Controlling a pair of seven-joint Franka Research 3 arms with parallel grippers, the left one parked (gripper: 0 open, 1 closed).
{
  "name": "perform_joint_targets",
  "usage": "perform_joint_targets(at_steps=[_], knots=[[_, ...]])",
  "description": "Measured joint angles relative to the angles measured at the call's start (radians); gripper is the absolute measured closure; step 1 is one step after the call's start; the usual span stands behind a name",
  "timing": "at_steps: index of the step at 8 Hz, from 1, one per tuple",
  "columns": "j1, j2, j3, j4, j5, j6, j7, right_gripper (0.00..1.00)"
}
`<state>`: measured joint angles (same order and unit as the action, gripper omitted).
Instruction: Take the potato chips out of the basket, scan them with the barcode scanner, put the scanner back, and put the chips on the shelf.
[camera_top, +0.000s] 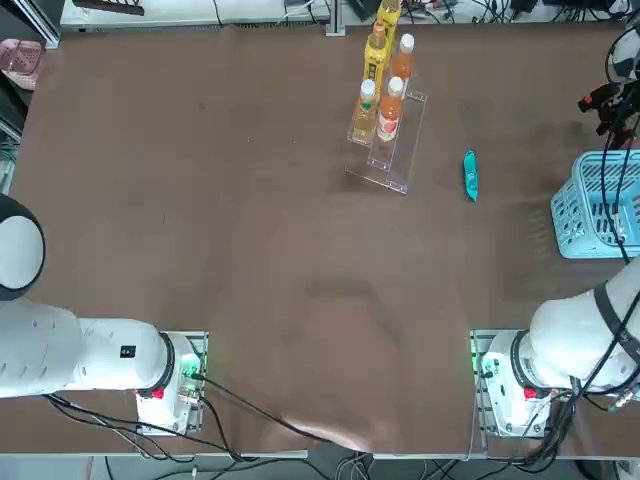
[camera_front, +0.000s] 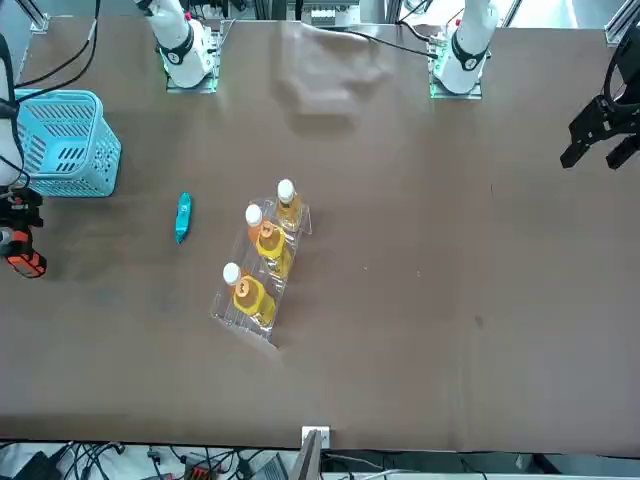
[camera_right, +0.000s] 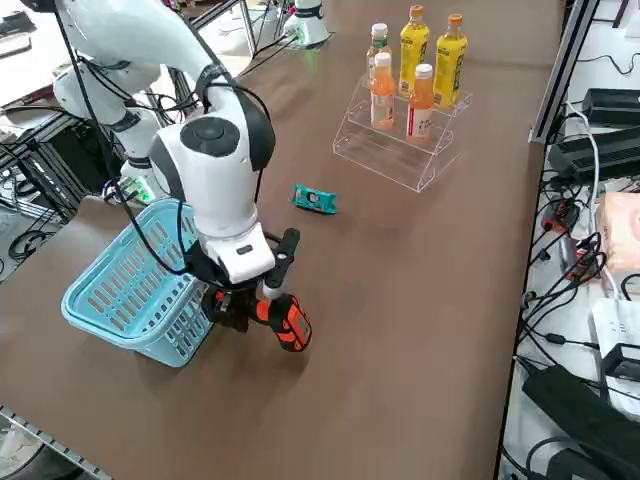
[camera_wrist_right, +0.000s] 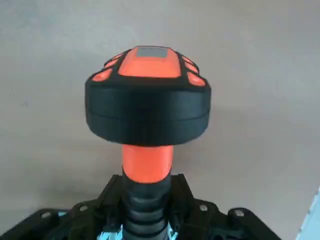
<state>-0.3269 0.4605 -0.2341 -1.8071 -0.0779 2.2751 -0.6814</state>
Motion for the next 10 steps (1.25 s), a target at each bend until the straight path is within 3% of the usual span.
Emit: perform_joint_targets(at_steps=[4, 7, 9, 10], knots=[[-0.037, 0.114, 0.002, 0.002, 0.115, 0.123, -0.104, 0.6], [-0.047, 0.139, 0.004, 0.006, 0.122, 0.149, -0.109, 0.57], [-0.049, 0.139, 0.005, 0.013, 0.122, 0.149, -0.11, 0.43], [-0.049, 0.139, 0.006, 0.015, 0.122, 0.149, -0.11, 0.42]])
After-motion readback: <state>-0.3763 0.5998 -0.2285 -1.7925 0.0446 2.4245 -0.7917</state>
